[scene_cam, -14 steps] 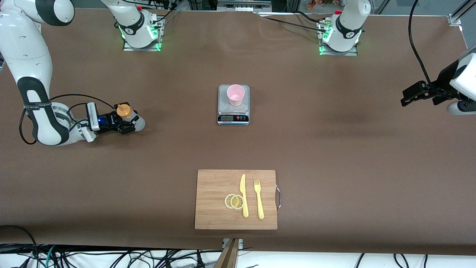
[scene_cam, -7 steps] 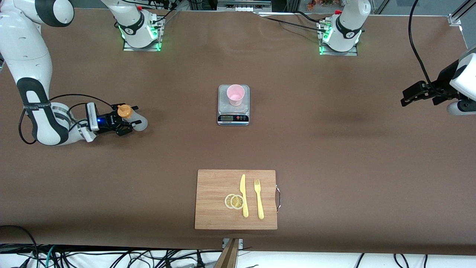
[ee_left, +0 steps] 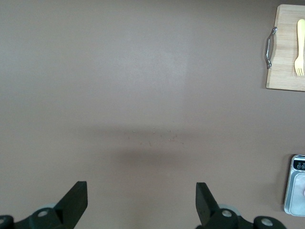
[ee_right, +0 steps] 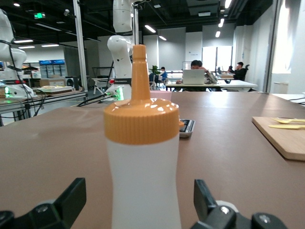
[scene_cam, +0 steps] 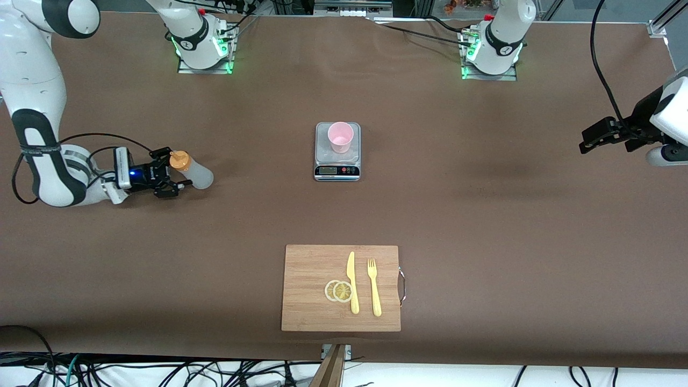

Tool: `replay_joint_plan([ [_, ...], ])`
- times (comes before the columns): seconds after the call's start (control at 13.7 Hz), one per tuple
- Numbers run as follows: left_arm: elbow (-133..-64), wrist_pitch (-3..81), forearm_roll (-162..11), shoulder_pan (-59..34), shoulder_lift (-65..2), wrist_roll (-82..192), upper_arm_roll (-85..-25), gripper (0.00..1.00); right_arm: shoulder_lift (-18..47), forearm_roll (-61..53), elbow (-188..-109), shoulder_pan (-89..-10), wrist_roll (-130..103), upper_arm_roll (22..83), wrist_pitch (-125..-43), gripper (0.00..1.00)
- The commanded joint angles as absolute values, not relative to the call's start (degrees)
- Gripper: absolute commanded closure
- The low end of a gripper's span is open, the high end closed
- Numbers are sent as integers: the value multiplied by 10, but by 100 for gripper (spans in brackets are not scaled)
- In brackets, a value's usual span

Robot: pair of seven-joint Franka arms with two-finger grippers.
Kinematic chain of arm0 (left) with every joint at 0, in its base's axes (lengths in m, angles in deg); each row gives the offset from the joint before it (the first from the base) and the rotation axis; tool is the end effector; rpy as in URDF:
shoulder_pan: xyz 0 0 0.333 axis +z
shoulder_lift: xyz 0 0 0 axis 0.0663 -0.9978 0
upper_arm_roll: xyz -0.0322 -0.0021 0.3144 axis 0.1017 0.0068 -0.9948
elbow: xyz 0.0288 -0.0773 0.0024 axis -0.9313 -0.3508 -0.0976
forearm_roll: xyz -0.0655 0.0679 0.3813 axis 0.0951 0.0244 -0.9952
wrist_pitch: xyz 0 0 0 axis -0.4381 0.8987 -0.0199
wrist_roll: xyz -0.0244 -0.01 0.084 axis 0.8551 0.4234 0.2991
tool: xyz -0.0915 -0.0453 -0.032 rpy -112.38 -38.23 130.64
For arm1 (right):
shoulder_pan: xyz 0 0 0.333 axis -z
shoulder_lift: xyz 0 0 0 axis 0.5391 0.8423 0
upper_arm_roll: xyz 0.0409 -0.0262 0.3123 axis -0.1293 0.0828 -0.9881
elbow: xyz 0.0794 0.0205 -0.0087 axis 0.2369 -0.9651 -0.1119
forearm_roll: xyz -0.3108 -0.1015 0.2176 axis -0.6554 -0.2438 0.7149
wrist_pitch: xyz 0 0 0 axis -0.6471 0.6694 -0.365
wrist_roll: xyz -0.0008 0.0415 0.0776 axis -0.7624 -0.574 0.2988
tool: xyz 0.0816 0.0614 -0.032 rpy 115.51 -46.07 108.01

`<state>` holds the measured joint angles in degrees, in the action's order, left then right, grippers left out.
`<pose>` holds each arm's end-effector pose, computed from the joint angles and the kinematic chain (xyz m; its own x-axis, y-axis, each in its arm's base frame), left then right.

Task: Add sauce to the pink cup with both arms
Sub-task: 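Lower the bottle onto the table with the right gripper, then open the right gripper and draw it back from the bottle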

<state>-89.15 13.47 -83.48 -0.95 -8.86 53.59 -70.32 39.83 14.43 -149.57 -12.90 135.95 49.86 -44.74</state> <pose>0.5719 -0.0020 0.5956 0.9955 0.0900 -0.0307 0.0906 -0.9957 0.0189 0.5318 -0.1120 0.1048 -0.0129 0.1238 0.9922 0.9651 0.2610 -0.0201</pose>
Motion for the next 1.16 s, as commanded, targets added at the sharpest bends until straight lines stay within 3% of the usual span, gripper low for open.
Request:
replay_joint_plan([
  [0.0, -873, 130, -819, -5, -98, 537, -701, 0, 397, 134, -1478, -97, 1336, 499, -436, 0],
  [0.58, -873, 130, -819, -5, -98, 537, -701, 0, 378, 72, -1319, -73, 1092, 509, -397, 0],
  [1.09, -873, 130, -819, -5, -98, 537, -701, 0, 365, 70, -1191, -148, 757, 503, -403, 0],
])
